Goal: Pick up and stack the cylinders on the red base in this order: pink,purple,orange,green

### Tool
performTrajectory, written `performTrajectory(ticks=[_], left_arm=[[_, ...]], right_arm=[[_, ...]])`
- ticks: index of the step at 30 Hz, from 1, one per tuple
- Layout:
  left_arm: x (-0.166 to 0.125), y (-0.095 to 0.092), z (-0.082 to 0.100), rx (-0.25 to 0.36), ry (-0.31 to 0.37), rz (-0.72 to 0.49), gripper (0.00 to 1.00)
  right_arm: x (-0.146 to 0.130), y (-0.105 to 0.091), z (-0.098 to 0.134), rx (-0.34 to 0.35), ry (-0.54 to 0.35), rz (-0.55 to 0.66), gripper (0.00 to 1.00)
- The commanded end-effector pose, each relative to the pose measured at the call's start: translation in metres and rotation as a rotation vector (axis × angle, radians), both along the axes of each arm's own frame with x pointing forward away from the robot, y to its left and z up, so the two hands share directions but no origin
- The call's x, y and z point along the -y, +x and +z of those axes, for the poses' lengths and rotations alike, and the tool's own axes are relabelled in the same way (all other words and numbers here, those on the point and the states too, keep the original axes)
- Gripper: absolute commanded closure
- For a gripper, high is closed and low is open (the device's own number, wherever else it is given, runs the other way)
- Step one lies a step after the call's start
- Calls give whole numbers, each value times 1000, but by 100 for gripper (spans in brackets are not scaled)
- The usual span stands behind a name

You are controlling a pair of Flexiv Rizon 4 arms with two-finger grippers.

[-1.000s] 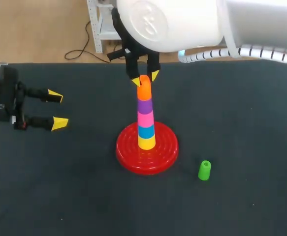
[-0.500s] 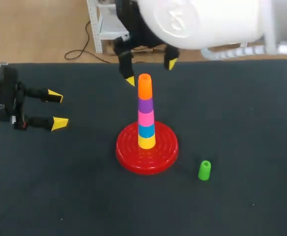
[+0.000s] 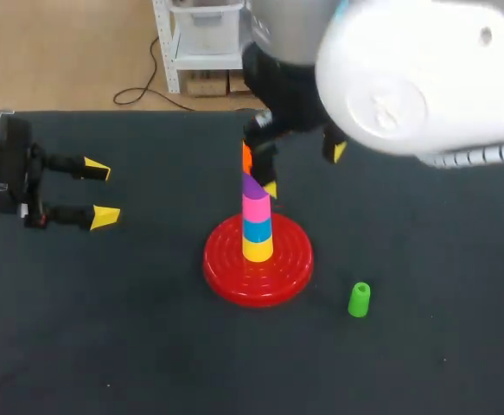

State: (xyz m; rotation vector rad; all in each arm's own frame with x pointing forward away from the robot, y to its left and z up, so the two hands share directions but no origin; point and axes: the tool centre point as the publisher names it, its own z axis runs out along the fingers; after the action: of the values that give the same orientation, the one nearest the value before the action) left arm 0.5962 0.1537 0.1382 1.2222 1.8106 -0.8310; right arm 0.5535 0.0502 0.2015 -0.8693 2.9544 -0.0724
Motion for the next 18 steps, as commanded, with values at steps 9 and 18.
performTrajectory(ticks=[9, 18], left_arm=[[0, 0, -1, 3, -2, 2, 0], [0, 0, -1, 3, -2, 2, 0]], right_arm=[[45, -34, -68, 18, 11, 2, 0], [74, -48, -116, 5, 4, 12, 0]])
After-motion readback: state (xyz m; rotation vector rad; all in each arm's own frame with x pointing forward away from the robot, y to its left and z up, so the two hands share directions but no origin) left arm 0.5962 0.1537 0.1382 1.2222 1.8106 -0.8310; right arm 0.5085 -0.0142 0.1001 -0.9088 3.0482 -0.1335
